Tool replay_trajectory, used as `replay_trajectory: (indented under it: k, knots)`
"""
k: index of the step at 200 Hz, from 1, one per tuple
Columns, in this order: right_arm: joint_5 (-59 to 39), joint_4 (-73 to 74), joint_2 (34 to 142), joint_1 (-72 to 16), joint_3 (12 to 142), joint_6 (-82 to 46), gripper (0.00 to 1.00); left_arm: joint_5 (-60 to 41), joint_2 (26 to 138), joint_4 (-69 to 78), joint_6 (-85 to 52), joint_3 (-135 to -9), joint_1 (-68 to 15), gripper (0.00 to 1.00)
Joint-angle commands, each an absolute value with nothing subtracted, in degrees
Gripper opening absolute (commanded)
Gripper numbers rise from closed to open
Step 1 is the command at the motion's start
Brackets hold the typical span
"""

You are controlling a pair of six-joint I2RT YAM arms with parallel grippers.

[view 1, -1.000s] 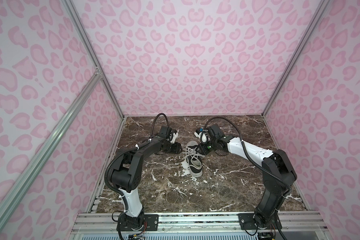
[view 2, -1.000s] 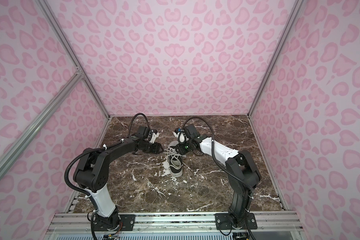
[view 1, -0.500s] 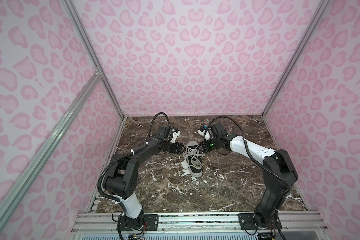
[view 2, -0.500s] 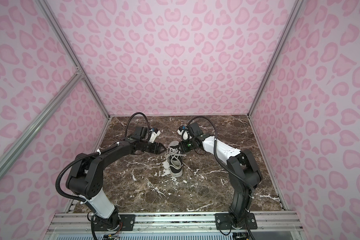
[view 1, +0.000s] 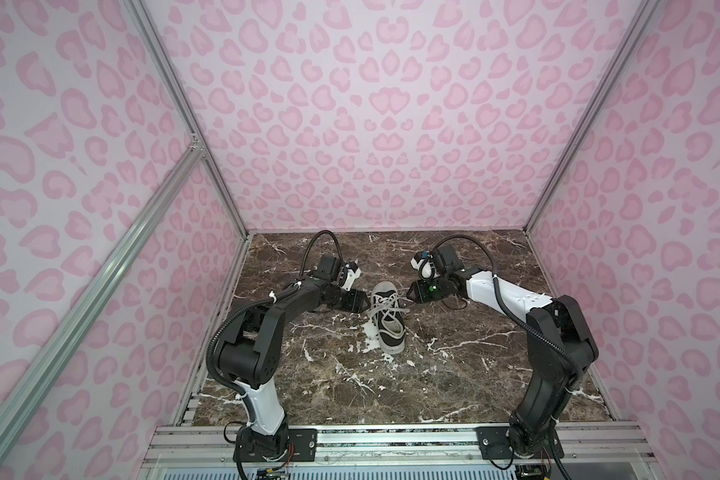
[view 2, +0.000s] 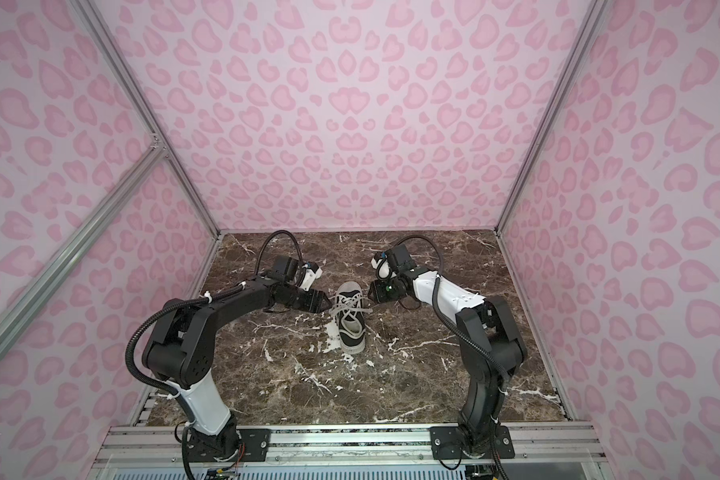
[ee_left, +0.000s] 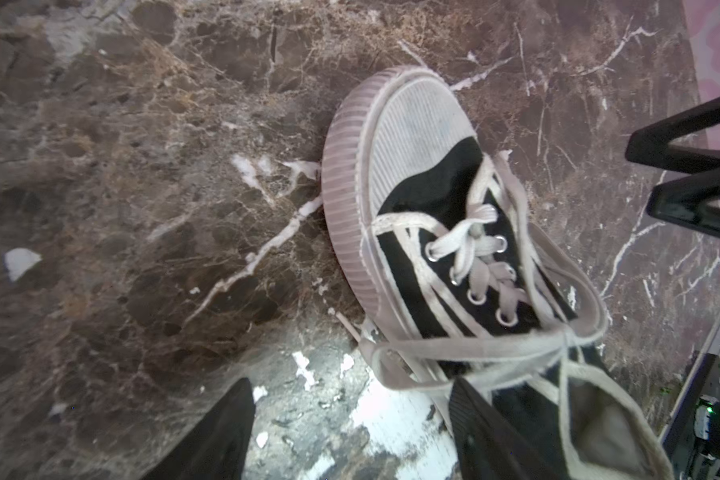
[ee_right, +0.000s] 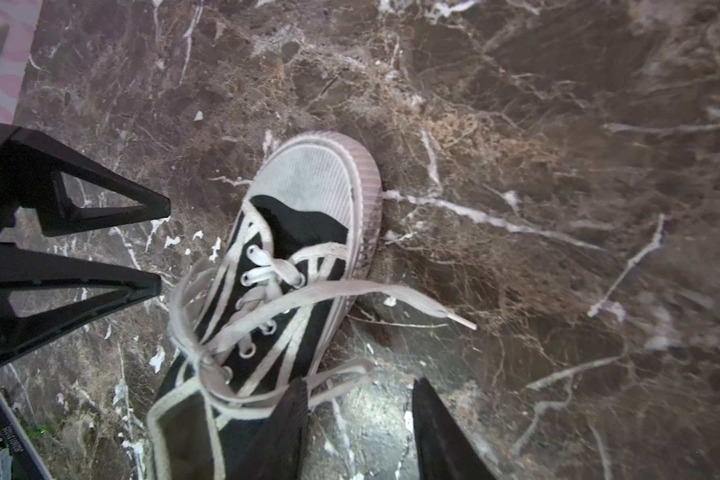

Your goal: Tie the shoes

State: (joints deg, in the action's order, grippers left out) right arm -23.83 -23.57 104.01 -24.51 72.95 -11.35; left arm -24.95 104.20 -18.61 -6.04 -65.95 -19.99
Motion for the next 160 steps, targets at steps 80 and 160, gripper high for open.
replay_trajectory:
  k: [80,160]
  knots:
    - [-23.2,-24.4,103.5,-23.8,71.8,-12.0,0.44,-14.2,110.0,-24.0,-5.5,-74.8,-22.3,0.76]
    - [-26.1,-24.3,102.6,-23.4,70.8,-12.6,0.44,-18.8,107.7,-20.9,-8.5,-76.1,-21.2,0.76]
